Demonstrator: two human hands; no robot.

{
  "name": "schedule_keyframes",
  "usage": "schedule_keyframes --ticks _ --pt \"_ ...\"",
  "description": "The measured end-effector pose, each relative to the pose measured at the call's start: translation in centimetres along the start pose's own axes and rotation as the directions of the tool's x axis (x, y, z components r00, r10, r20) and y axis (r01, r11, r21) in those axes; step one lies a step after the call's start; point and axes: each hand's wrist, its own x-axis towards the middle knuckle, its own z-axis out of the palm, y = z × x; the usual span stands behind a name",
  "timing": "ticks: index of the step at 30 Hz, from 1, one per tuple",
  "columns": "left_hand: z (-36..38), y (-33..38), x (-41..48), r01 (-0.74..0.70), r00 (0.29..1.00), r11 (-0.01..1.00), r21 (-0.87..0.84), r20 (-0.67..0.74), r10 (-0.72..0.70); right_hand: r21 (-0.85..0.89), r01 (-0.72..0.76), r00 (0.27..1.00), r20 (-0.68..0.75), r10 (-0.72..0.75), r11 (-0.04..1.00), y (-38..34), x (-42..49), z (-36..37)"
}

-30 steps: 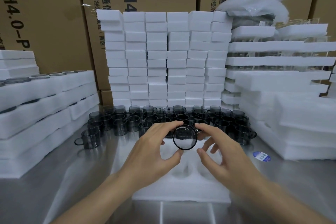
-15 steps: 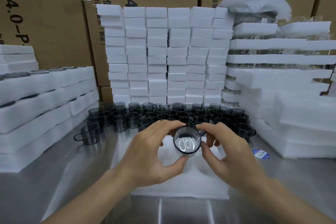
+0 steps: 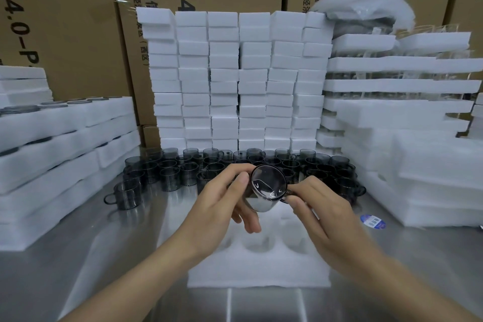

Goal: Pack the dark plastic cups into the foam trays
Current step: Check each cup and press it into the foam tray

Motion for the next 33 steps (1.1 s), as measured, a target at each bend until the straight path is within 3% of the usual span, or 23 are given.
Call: schedule_keyframes --ticks 14,26,33 --pt "-0.5 -1.4 0.3 0.045 0.995 0.999 0.002 0.09 -0.045 0.028 -0.053 0.999 0.005 0.053 0.998 0.5 0.0 -0.1" --pt "-0.3 -1.2 0.0 0.03 0.999 0.991 0.127 0.038 -0.035 -0.129 0.071 0.994 -0.075 -0.081 0.989 0.1 0.3 -0.2" --pt "-0.3 -1.0 0.1 -0.098 0.995 0.986 0.137 0.042 0.093 0.091 -0.1 0.995 0.019 0.098 0.991 0.2 0.0 -0.3"
